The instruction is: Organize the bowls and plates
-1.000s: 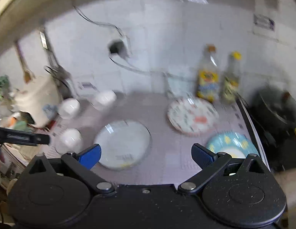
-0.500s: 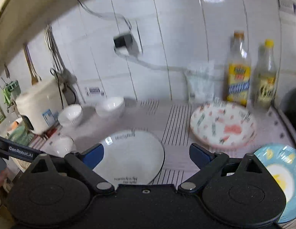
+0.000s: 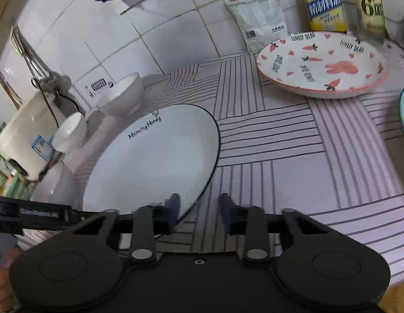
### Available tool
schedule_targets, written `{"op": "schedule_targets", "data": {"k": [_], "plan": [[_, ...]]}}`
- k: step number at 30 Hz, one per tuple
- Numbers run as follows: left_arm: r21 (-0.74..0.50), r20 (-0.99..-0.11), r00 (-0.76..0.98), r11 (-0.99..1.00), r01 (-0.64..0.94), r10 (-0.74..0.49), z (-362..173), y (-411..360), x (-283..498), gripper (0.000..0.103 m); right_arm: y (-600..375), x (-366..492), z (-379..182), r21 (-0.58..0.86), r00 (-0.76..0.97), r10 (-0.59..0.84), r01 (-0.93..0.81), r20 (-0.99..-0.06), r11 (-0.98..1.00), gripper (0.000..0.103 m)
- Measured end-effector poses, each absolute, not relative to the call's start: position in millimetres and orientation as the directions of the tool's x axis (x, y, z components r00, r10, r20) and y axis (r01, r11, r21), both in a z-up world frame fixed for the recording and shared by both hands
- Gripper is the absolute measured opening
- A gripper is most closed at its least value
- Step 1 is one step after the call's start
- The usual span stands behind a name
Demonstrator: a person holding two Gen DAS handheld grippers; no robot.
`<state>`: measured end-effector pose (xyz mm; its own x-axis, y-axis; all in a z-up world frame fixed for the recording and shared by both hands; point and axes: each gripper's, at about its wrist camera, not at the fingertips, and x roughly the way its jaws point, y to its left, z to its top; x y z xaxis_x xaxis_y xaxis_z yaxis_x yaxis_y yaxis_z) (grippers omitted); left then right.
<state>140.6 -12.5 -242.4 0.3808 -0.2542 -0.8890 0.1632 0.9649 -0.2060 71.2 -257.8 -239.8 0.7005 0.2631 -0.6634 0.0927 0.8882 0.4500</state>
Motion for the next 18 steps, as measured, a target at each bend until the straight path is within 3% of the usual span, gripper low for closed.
{"op": "schedule_targets", "data": {"k": [2,11,18], "plan": [[-0.231,-0.885,0.37,0.957,0.175,-0.282,-243,-12,144,0.026,-254,76,-240,0.434,0.696,0.254,0.091,-0.671,0.896,0.023],[-0.192,-0.889,0.389,0.968,0.163,-0.242,-245,-21,153,0.031,-245,86,-243,0.365,0.713,0.232,0.037,-0.662,0.93,0.026],[-0.198,-0.912,0.327,0.964,0.177,-0.248,-236,-21,169,0.031,-252,88,-236,0.404,0.722,0.262,0.026,-0.64,0.914,0.026]]}}
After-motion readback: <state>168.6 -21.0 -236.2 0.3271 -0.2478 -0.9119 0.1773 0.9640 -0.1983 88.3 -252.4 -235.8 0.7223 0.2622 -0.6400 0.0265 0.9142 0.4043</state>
